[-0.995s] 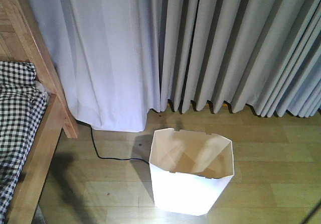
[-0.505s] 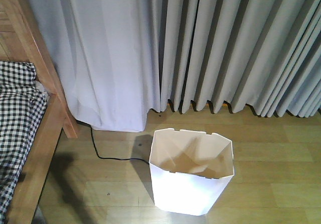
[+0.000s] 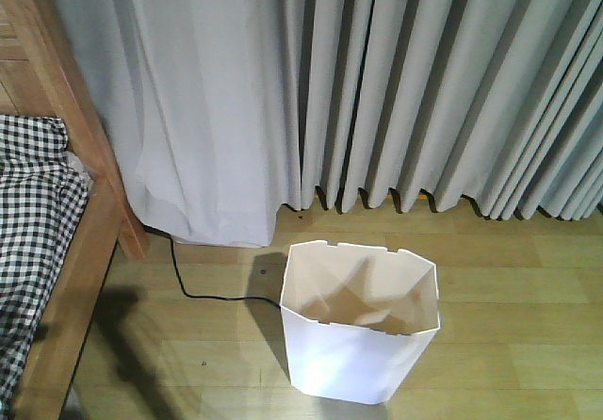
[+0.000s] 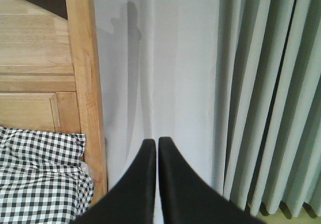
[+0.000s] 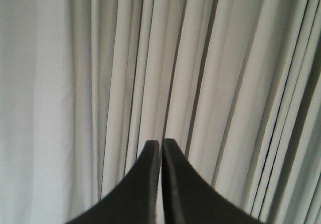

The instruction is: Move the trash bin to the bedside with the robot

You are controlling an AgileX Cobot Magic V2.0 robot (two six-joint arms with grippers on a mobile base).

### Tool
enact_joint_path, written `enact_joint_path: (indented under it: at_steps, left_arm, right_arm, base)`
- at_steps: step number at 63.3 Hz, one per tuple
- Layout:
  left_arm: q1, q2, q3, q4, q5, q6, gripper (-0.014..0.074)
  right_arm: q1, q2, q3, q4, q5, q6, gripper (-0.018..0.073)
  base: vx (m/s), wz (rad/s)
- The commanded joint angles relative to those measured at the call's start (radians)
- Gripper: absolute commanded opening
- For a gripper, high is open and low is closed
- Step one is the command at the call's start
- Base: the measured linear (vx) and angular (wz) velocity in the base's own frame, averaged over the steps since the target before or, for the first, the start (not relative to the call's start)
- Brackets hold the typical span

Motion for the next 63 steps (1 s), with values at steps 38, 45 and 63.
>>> enact_joint_path:
  at_steps: [38, 45, 63]
  left_arm:
    - [-0.003, -0.010, 0.028, -0.009, -0.071, -0.009, -0.0006]
    - [-0.003, -0.010, 0.028, -0.009, -0.071, -0.009, -0.0006]
    - [-0.003, -0.010, 0.028, -0.009, -0.071, -0.009, -0.0006]
  right_arm:
    - [0.005, -0.122, 0.251, -0.650, -0.249, 0.697, -0.0011]
    - [0.005, -0.123, 0.251, -0.650, -0.254, 0.700, -0.0011]
    - [0.018, -0.123, 0.251, -0.650, -0.259, 0.671, -0.0011]
  base:
    - [0.00, 0.00]
    - [0.00, 0.00]
    - [0.00, 0.00]
